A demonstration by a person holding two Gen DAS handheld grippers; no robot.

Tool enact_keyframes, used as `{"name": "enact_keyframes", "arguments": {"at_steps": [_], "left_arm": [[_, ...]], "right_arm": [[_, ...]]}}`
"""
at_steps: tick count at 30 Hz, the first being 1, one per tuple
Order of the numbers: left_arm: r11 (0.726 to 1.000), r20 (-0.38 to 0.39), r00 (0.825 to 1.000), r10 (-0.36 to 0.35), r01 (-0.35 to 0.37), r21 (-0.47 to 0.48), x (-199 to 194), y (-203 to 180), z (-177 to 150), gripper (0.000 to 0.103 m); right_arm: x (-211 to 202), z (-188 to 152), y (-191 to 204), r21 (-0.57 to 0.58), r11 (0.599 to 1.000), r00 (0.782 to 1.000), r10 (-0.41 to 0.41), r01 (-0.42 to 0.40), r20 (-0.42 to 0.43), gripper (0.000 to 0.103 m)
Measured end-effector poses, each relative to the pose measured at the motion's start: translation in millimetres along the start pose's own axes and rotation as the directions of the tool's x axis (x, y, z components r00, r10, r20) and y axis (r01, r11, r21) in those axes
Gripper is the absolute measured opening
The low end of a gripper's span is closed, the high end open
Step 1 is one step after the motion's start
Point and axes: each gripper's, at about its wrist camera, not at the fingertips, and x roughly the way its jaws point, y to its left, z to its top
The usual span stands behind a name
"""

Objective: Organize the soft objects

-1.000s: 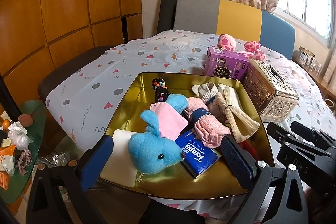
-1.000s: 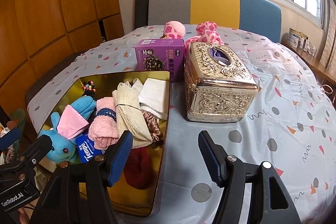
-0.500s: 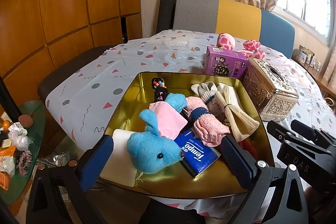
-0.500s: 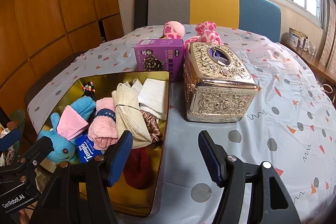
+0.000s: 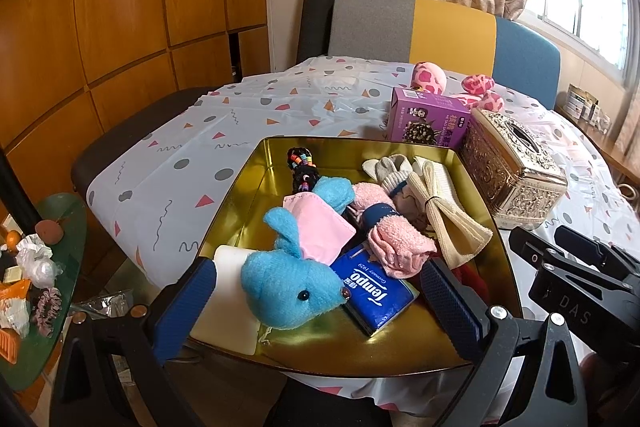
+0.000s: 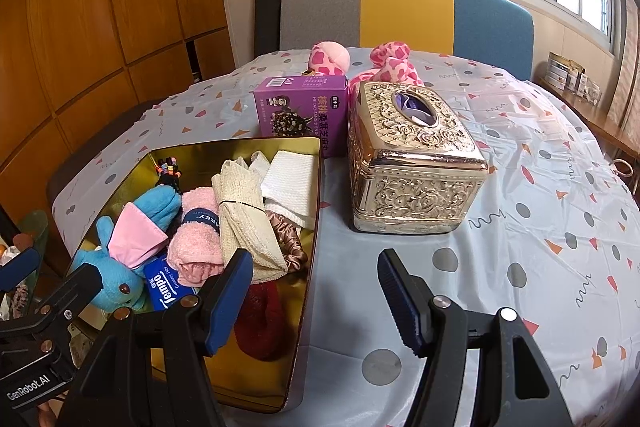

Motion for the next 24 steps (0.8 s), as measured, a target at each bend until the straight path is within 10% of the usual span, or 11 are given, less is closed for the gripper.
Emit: {"name": "enact_keyframes", "arguments": {"at_steps": [24], "left_arm": [[1.000, -0.019, 1.000, -0.001, 0.001, 0.013, 3.6, -2.0, -1.4, 0.103]], "right_arm": [[-1.4, -0.3, -2.0, 0.012, 1.000, 1.000, -0.007, 0.007, 0.000, 0.066]]}}
